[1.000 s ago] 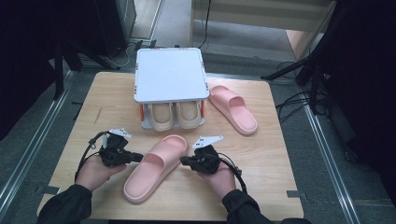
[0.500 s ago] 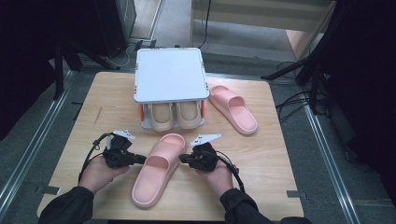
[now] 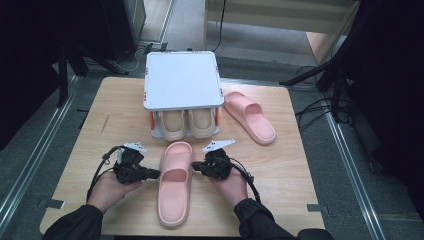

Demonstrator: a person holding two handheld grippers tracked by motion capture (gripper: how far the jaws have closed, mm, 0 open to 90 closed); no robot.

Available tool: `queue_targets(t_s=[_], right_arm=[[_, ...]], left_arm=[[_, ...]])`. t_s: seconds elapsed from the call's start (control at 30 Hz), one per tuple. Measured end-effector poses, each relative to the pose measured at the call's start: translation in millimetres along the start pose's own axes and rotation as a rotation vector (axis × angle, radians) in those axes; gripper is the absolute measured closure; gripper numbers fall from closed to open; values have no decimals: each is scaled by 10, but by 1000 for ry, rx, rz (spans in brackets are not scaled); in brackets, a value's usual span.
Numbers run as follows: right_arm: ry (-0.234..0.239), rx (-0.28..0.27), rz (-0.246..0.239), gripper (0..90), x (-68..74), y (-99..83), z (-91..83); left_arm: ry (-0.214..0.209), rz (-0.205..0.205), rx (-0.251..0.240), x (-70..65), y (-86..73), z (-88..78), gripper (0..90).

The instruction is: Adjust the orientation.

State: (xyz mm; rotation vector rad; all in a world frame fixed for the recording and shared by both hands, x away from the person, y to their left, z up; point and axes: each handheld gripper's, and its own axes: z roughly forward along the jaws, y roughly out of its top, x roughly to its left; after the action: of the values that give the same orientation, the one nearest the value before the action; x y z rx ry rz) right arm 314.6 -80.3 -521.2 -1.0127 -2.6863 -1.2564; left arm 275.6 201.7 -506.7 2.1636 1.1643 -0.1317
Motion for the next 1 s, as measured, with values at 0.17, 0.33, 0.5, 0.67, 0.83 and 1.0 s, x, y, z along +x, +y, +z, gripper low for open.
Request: queue_targets(t_s=[0.17, 0.33, 0.5, 0.67, 0.83, 1.0], right_arm=[[0, -2, 0, 888, -13, 24, 14], [1, 5, 2, 875, -23, 24, 28], [-5, 6, -5, 872, -27, 30, 39], [-1, -6, -4, 851, -45, 42, 2], [1, -19, 0, 794, -100, 56, -60], [-14, -43, 12, 743, -188, 67, -173]], left_arm=[[1, -4, -5, 5, -7, 3, 867], [-6, -10, -17, 15, -3, -6, 853], [-7, -16, -28, 18, -5, -20, 836], [-12, -37, -67, 63, -5, -102, 759], [-2, -41, -69, 94, 5, -177, 694], [-5, -31, -75, 112, 44, -217, 604]])
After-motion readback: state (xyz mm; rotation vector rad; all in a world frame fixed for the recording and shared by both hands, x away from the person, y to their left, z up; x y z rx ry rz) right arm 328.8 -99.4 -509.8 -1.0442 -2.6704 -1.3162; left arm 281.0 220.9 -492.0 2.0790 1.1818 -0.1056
